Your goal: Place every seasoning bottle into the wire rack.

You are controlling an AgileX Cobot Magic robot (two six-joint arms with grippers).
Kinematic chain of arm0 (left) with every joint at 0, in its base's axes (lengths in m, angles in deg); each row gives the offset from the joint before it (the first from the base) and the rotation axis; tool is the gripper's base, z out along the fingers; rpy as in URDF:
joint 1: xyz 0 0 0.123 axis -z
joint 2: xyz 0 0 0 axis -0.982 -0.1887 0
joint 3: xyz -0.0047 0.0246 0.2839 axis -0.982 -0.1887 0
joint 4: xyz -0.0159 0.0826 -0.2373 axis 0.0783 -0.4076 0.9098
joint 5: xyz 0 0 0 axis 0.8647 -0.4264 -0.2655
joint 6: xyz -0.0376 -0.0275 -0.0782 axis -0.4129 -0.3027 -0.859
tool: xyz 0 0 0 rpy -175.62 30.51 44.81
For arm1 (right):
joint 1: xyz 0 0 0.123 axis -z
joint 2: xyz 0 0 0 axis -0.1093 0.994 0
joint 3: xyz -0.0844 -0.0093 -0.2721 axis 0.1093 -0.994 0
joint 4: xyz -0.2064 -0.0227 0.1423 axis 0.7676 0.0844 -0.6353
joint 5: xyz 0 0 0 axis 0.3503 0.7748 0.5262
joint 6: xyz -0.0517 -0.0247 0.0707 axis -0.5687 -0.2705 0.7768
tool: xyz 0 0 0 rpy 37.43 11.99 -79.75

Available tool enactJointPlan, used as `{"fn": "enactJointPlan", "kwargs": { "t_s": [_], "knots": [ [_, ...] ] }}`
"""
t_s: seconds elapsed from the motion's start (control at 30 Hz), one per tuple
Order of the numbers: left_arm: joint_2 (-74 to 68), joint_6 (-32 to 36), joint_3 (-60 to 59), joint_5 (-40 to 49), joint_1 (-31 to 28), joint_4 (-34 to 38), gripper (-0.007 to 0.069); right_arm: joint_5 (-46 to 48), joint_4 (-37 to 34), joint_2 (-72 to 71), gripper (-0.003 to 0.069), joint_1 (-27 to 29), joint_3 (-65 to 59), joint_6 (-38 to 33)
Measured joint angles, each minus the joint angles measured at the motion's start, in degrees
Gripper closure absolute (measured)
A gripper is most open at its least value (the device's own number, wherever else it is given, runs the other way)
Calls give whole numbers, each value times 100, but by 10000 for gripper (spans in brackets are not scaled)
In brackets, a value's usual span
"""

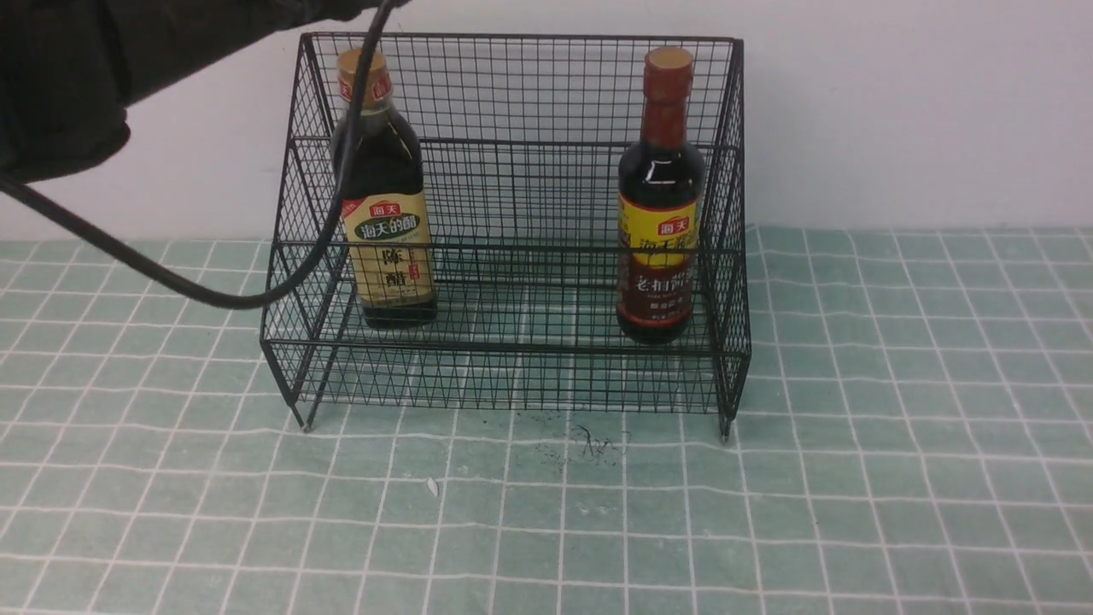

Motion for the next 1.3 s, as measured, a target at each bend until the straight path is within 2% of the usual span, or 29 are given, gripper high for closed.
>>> {"fn": "enactJointPlan", "kwargs": {
  "t_s": [0.03, 0.07, 0.1, 0.13, 0.23, 0.33, 0.4, 0.43, 0.47, 0.63, 0.73, 0.8, 0.9, 1.03, 1.13, 1.3],
  "knots": [
    [37, 46, -11, 158, 0, 115, 499, 0, 0, 0, 673, 0, 0, 0],
    [75, 91, -54, 434, 0, 267, 564, 0, 0, 0, 673, 0, 0, 0],
    [87, 91, -79, 677, -5, 318, 588, 0, 0, 0, 673, 0, 0, 0],
    [87, 91, -86, 730, -5, 323, 597, 0, 0, 0, 673, 0, 0, 0],
    [82, -194, -131, 1635, -5, 350, 629, 0, 0, 0, 673, 0, 0, 0],
    [82, -666, -131, 1971, -59, 344, 631, 0, 0, 0, 673, 0, 0, 0],
    [111, -1359, -131, 2393, -253, 333, 631, 0, 0, 0, 673, 0, 0, 0],
    [124, -1857, -131, 2929, -416, 286, 631, 0, 0, 0, 673, 0, 0, 0],
    [125, -1998, -131, 3010, -441, 272, 631, 0, 0, 0, 673, 0, 0, 0],
    [183, -3542, -131, 5626, -1017, -841, 631, 0, 0, 0, 673, 0, 0, 0],
    [246, -4038, -119, 6694, -1301, -2305, 631, 0, 0, 0, 673, 0, 0, 0],
    [337, -4201, -154, 6838, -1385, -3294, 631, 0, 0, 0, 673, 0, 0, 0],
    [700, -4317, -361, 6767, -1393, -4198, 631, 0, 0, 0, 673, 0, 0, 0],
    [1458, -4014, -667, 6300, -1393, -4494, 631, 0, 0, 0, 673, 0, 0, 0],
    [2666, -4210, -1137, 5517, -1393, -4427, 631, 0, 0, 0, 673, 0, 0, 0],
    [3970, -4357, -1583, 4840, -1393, -4477, 631, 0, 0, 0, 673, 0, 0, 0]
  ]
}}
